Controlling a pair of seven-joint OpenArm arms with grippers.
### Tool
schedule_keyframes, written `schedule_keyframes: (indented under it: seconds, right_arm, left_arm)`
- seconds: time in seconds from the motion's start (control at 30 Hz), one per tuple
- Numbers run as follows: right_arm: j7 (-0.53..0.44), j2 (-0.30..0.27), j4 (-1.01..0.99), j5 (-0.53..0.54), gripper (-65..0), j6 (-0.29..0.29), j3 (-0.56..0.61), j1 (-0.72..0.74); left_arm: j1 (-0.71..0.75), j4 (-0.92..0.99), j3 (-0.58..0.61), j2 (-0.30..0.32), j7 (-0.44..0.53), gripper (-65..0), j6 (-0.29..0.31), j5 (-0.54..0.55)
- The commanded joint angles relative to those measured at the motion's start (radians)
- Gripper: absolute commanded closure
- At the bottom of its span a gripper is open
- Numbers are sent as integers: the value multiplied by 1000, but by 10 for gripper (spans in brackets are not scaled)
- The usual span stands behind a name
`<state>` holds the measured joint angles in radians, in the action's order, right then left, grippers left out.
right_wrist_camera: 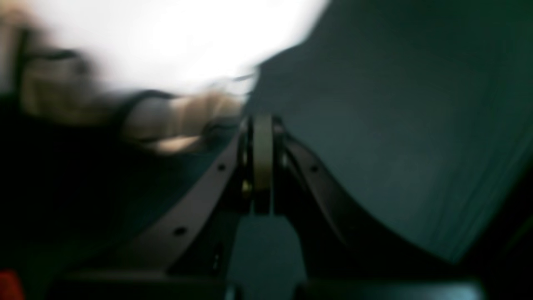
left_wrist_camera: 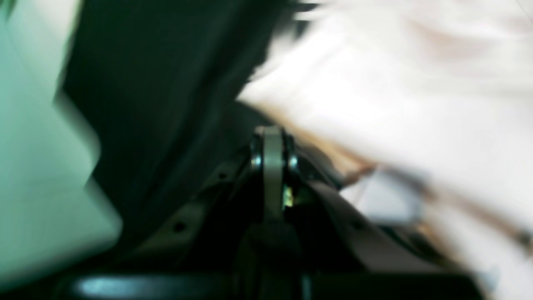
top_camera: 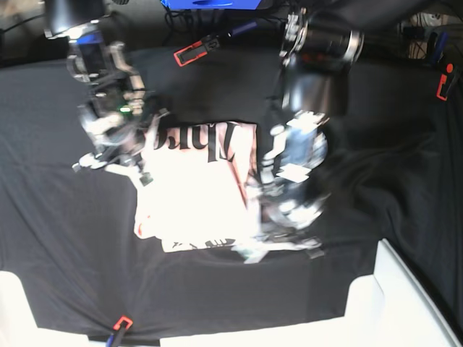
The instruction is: Fold the T-shirt properly
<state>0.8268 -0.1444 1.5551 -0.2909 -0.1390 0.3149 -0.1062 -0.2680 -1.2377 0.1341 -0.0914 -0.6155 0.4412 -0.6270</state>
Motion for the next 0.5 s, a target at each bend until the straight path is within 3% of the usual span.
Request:
schedule_keyframes:
  seconds: [0.0,0.17,0.27,0.37,0.47]
  right_arm:
    - [-54,-22,17,-1,0,5,-1,0]
    - [-432,-162,18,-1,0,5,-12,-96]
    - [-636,-183,28,-1,0,5,-109,-180]
    - [-748,-182,34,-1,0,5,-207,-264]
    - [-797,-180,48,-1,0,5,-256,-335]
  left_arm:
    - [17,-63,-18,18,6,0,-8,-3]
    - [237,-219,-38,129,231,0,-6,-1]
    - [385,-316,-41,195,309,0,-6,23]
    - [520,-445,-116,242,316,0,-6,160]
    - [634,-555,-210,287,316,0,-6,319]
